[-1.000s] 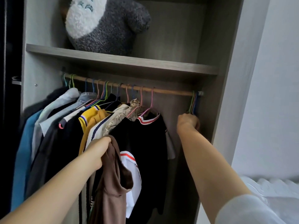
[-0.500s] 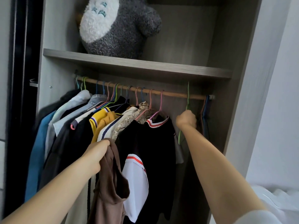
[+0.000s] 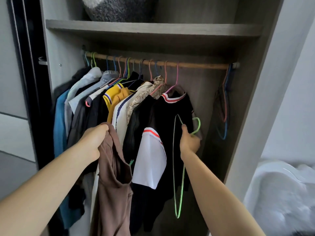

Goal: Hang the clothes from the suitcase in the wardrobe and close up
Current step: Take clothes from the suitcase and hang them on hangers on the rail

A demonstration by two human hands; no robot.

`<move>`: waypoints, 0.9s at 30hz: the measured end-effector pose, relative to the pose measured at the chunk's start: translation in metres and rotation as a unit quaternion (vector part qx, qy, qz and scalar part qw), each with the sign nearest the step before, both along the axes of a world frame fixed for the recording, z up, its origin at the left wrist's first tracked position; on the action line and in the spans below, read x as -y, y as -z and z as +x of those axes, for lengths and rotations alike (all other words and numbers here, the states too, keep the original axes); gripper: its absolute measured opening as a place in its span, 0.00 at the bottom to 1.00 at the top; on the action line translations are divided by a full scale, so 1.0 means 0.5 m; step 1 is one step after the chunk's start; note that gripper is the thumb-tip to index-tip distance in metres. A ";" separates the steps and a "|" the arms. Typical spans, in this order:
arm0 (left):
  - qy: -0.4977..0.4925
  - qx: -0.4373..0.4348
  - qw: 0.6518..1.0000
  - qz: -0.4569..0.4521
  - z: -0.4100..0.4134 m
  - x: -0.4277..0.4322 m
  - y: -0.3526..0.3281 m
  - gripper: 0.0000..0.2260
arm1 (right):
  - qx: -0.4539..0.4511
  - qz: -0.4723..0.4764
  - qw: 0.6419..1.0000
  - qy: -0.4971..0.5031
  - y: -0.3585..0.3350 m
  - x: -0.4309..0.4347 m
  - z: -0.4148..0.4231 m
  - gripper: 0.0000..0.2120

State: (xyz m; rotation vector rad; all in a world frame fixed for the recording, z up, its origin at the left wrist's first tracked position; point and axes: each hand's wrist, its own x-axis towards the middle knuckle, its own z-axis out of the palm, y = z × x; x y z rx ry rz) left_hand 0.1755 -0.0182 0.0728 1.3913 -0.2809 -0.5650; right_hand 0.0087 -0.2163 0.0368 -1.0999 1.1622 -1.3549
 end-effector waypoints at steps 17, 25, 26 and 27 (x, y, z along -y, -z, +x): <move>-0.011 0.054 0.984 0.169 -0.006 -0.174 0.092 0.16 | 0.335 -0.061 0.873 -0.350 -0.148 -0.336 0.011 0.19; -0.087 -0.051 0.993 0.053 0.012 -0.317 0.075 0.11 | 0.363 -0.006 0.786 -0.500 -0.021 -0.451 0.098 0.21; -0.102 -0.054 0.993 0.039 0.015 -0.342 0.071 0.13 | 0.350 0.005 0.766 -0.539 0.007 -0.462 0.111 0.21; -0.115 -0.063 0.991 0.023 0.019 -0.364 0.068 0.15 | 0.334 0.017 0.748 -0.574 0.033 -0.465 0.122 0.21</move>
